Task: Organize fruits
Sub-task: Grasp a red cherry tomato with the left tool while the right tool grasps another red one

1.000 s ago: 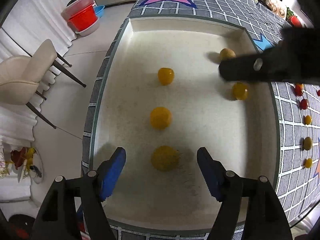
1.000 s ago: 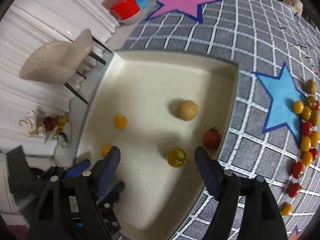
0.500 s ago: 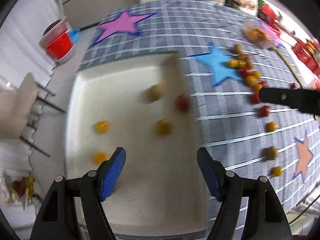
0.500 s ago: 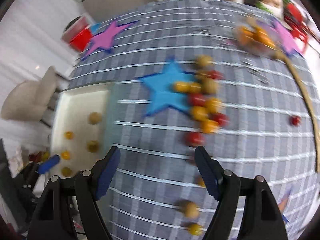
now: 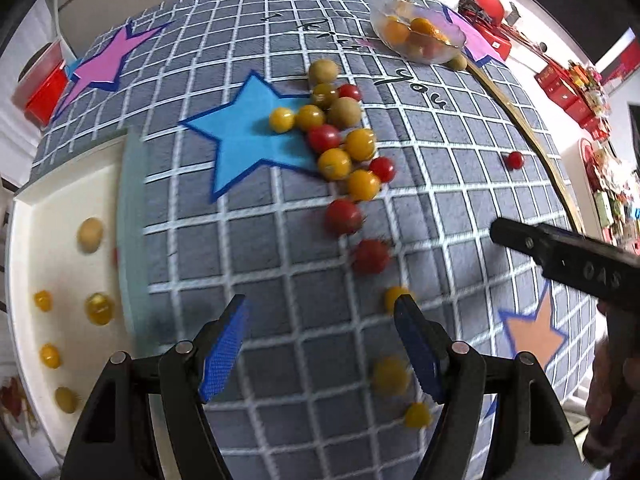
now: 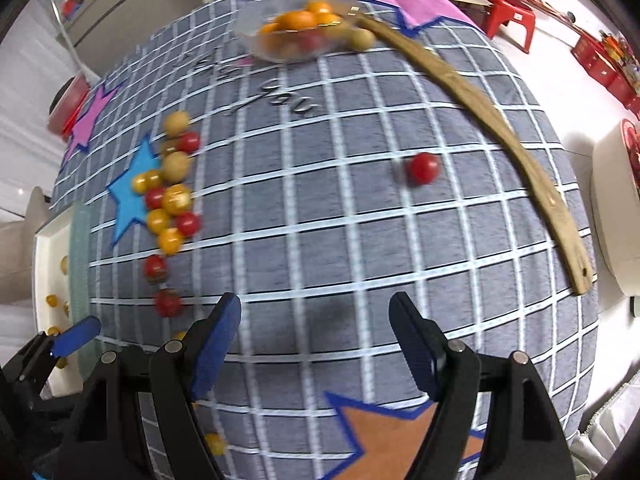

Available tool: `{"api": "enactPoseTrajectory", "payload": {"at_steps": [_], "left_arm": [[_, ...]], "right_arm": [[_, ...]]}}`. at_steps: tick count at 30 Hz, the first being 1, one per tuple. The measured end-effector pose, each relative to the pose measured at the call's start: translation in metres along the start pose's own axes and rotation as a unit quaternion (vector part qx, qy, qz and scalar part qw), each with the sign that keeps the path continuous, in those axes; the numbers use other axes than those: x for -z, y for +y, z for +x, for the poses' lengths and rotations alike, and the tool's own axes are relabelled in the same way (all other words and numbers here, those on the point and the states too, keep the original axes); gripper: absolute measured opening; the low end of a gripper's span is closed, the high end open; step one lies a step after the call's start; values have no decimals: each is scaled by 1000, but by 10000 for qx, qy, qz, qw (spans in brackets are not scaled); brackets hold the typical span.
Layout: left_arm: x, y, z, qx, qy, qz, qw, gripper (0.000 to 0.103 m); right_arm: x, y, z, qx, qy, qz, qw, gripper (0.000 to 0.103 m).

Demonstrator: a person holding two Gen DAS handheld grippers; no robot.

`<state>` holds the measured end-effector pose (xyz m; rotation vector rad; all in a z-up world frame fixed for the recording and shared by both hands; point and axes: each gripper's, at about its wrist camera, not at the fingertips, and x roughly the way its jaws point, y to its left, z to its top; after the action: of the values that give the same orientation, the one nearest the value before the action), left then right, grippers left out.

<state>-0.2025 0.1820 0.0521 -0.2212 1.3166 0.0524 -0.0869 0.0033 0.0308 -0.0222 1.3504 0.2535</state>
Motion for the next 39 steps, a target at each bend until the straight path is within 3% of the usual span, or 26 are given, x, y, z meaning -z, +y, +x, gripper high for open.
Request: {"api": "enactPoseTrajectory", "payload": {"at_steps": [12, 23, 28, 29, 33, 39], "left_arm": [[-18, -25, 30, -382, -31, -139, 9992, 75], [-18, -29, 39, -573, -53, -178, 9982, 74], [-23, -39, 43, -612, -84, -97, 9980, 59], [-23, -41, 42, -613, -98, -52, 9981, 51], [-21, -51, 39, -559, -136, 167, 9982, 24], [-18, -42, 30, -154, -119, 80, 9998, 24]], "right_arm": [[-32, -51, 10, 346, -415, 169, 9984, 79], [-55, -59, 24, 522, -632, 38, 9966, 64], [-61, -56, 25, 581, -681, -85, 9960, 40], [-61, -56, 25, 593, -680, -103, 9959, 33], [-60, -59, 24, 558, -679, -80, 9961, 22], [-51, -63, 19, 263, -602, -21, 9978, 21]]}}
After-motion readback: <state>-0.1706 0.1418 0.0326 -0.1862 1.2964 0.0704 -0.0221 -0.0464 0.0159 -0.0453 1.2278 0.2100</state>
